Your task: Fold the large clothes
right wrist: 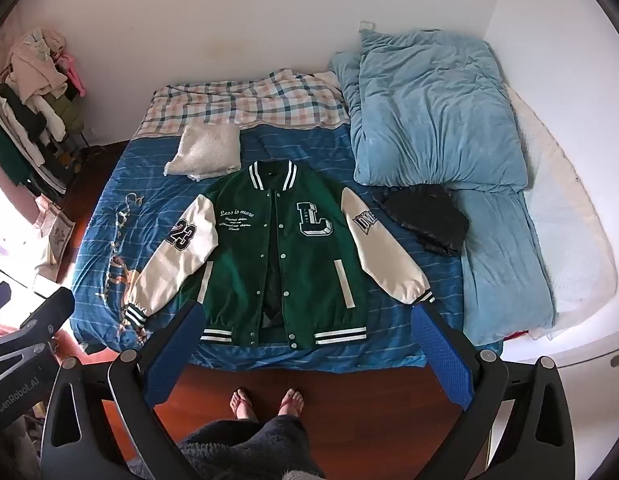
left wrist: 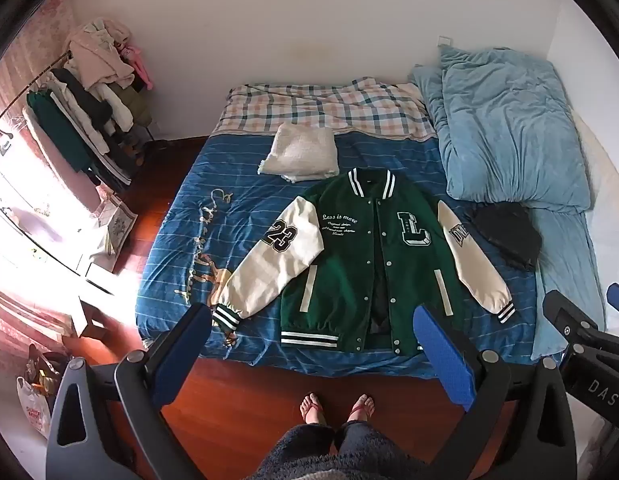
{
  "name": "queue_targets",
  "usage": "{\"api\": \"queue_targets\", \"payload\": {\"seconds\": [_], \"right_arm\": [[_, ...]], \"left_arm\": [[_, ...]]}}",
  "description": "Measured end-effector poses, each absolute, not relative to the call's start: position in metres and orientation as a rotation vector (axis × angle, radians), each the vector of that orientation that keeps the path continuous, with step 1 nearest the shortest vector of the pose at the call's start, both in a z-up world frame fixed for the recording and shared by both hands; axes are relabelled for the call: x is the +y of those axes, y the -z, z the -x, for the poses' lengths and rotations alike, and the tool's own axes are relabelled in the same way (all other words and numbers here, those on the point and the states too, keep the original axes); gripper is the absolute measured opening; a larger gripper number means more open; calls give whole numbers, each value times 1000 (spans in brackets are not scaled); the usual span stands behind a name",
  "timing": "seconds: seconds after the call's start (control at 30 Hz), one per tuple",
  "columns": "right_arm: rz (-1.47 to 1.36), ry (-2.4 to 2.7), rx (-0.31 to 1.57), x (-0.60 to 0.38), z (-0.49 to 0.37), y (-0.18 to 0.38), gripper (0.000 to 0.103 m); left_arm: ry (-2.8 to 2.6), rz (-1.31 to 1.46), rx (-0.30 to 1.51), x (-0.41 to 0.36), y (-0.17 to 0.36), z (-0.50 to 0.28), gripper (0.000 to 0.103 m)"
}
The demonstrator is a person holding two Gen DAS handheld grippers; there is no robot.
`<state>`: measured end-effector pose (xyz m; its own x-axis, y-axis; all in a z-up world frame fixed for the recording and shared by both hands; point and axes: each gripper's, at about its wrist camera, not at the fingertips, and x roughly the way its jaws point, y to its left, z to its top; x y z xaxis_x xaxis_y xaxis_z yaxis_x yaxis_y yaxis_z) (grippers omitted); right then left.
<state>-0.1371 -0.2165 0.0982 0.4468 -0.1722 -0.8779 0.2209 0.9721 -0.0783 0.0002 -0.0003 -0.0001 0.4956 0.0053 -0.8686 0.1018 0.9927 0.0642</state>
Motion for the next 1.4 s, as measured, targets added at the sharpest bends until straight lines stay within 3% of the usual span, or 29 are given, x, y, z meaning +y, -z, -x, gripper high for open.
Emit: {"api": "queue_targets", "payload": {"seconds": [1.4], "right_arm": [[-37,246,1088,-216,140,-105,103]], "left_arm": [[75,-77,1041,-11,-3,0,103]]}}
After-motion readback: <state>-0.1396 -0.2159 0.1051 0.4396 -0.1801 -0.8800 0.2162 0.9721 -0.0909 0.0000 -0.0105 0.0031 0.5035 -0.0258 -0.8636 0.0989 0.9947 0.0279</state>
